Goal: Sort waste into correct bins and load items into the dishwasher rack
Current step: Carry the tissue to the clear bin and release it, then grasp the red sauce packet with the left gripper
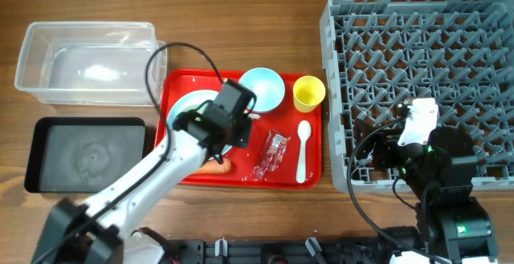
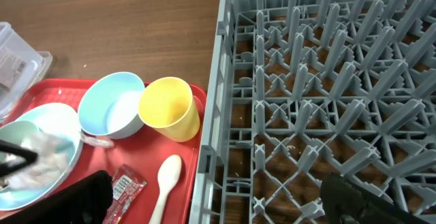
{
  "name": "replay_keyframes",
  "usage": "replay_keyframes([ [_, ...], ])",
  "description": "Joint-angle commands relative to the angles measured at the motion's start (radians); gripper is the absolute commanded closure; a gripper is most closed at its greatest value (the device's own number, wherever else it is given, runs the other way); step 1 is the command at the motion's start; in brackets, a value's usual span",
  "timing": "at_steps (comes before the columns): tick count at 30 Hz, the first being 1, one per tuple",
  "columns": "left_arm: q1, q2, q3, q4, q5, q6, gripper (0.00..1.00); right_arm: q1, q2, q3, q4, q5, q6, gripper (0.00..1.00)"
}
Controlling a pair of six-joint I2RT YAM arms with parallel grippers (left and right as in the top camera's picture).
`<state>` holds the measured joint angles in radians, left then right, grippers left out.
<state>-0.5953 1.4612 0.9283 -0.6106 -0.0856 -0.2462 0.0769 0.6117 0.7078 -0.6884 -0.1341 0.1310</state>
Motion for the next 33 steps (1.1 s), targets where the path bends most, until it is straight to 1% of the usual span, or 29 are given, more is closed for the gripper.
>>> replay_keyframes([
  [1, 0.096, -0.131, 0.062, 0.019, -0.150, -0.001, 0.96, -0.003, 0.002, 0.023, 0.003, -0.015, 0.010, 0.00],
  [3, 0.183, -0.186, 0.064, 0.070, -0.198, -0.001, 0.96, -0.003, 0.002, 0.023, 0.003, -0.015, 0.010, 0.00],
  [7, 0.366, -0.218, 0.064, 0.187, -0.199, -0.002, 0.96, -0.003, 0.002, 0.023, 0.003, -0.015, 0.010, 0.00],
  [9, 0.460, -0.205, 0.064, 0.241, -0.199, -0.002, 0.90, -0.003, 0.002, 0.023, 0.003, -0.015, 0.010, 0.00],
  [10, 0.502, -0.192, 0.064, 0.265, -0.198, -0.002, 0.89, -0.003, 0.002, 0.023, 0.003, -0.015, 0.010, 0.00],
  [12, 0.569, -0.158, 0.064, 0.306, -0.192, -0.002, 0.88, -0.003, 0.002, 0.023, 0.003, -0.016, 0.010, 0.00],
  [13, 0.597, -0.134, 0.064, 0.324, -0.188, -0.002, 0.83, -0.003, 0.002, 0.023, 0.003, -0.016, 0.010, 0.00],
  [14, 0.620, -0.109, 0.064, 0.341, -0.184, -0.002, 0.82, -0.003, 0.002, 0.023, 0.003, -0.016, 0.010, 0.00],
  [15, 0.637, -0.083, 0.064, 0.357, -0.184, -0.002, 0.76, -0.003, 0.002, 0.023, 0.003, -0.016, 0.010, 0.00],
  [16, 0.649, -0.063, 0.064, 0.368, -0.184, -0.001, 0.67, -0.003, 0.002, 0.023, 0.003, -0.016, 0.010, 0.00],
  [17, 0.657, -0.045, 0.064, 0.377, -0.184, -0.002, 0.49, -0.003, 0.002, 0.023, 0.003, -0.016, 0.010, 0.00],
  [18, 0.668, -0.022, 0.064, 0.394, -0.185, 0.000, 0.38, -0.003, 0.002, 0.023, 0.002, -0.016, 0.010, 0.00],
  [20, 0.677, -0.009, 0.064, 0.417, -0.184, 0.000, 0.28, -0.003, 0.002, 0.023, -0.002, -0.016, 0.010, 0.00],
  [22, 0.674, -0.024, 0.078, 0.410, -0.153, 0.005, 0.31, -0.003, 0.002, 0.023, -0.003, -0.016, 0.010, 0.00],
  [24, 0.665, -0.050, 0.087, 0.381, -0.084, 0.006, 0.34, -0.003, 0.002, 0.023, -0.003, -0.016, 0.010, 0.00],
  [25, 0.656, -0.068, 0.089, 0.365, -0.026, 0.006, 0.36, -0.003, 0.002, 0.023, -0.003, -0.016, 0.010, 0.00],
  [26, 0.634, -0.094, 0.089, 0.332, 0.080, 0.006, 0.40, -0.003, 0.002, 0.023, -0.003, -0.016, 0.010, 0.00],
  [27, 0.604, -0.114, 0.089, 0.294, 0.183, 0.006, 0.40, -0.003, 0.002, 0.023, -0.003, -0.016, 0.010, 0.00],
  [28, 0.583, -0.121, 0.089, 0.270, 0.242, 0.006, 0.40, -0.003, 0.002, 0.023, -0.003, -0.015, 0.010, 0.00],
  [29, 0.541, -0.126, 0.088, 0.230, 0.329, 0.006, 0.37, -0.003, 0.002, 0.023, -0.003, -0.016, 0.010, 0.00],
  [31, 0.449, -0.120, 0.087, 0.149, 0.386, 0.006, 0.34, -0.003, 0.002, 0.023, -0.002, -0.015, 0.010, 0.00],
  [32, 0.392, -0.114, 0.087, 0.100, 0.383, 0.010, 0.30, -0.003, 0.002, 0.023, -0.003, -0.015, 0.010, 0.00],
  [33, 0.338, -0.101, 0.087, 0.060, 0.384, 0.039, 0.28, -0.003, 0.002, 0.023, -0.003, -0.015, 0.010, 0.00],
])
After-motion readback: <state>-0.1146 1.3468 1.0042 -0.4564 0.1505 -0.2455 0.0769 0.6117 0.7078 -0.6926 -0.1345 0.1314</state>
